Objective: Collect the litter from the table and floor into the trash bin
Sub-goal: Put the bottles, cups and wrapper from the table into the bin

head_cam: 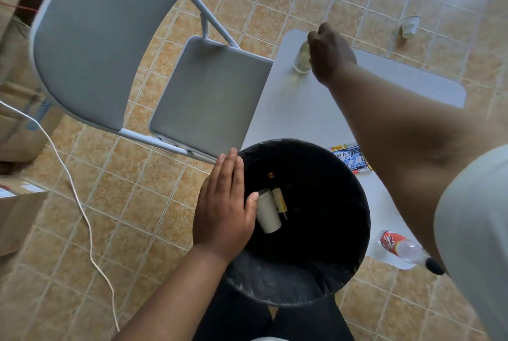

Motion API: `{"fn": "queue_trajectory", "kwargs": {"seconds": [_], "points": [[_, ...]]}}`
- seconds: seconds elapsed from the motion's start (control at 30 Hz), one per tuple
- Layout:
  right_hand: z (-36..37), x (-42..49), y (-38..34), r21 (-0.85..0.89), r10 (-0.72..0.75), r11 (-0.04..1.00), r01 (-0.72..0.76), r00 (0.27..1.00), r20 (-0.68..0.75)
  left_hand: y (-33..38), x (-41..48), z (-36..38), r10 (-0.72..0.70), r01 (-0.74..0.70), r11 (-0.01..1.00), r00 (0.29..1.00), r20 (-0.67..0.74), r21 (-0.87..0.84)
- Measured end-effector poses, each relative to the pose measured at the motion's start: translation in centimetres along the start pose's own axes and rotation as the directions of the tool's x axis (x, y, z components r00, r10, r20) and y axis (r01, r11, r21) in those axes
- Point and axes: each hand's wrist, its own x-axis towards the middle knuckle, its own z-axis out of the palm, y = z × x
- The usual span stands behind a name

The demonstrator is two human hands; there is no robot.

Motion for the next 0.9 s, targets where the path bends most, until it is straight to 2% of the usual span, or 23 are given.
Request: {"fn": "queue_trajectory", "kwargs": {"seconds": [0.2,0.3,0.43,0.63,0.8,0.9], "points": [[-0.9,-3.0,0.4,0.102,-0.041,0.993,0.053,0.992,-0.117,0.0,0.1,-0.1,-0.003,0.003,1.000,1.000,-0.006,-0.013],[-2.9,-5.3,-0.1,0.192,-0.030,0.978,0.076,0.973,-0.228,0.0,0.1,-0.2,-0.009,0.009,1.000,1.000,0.000,-0.004],[-6.2,-9.3,-1.2,0.317,-0.016,0.937,0.149,0.922,-0.388,0.0,0.1,-0.2,-0.007,0.007,1.000,1.000,0.006,0.001],[-11.8,-16.3,-2.6,0.461,0.099,0.861,0.216,0.817,-0.568,0.3,0.3,-0.6,-0.016,0.015,1.000,0.999,0.034,0.024],[-14.6,-22.4,-3.2,0.510,0.175,0.821,0.256,0.737,-0.652,0.3,0.3,-0.6,-0.010,0.010,1.000,1.000,0.029,0.026],[-15.3,-25.2,-2.9,0.543,0.187,0.789,0.289,0.728,-0.660,0.4,0.2,-0.8,-0.006,0.005,0.999,0.999,0.032,0.032]]}}
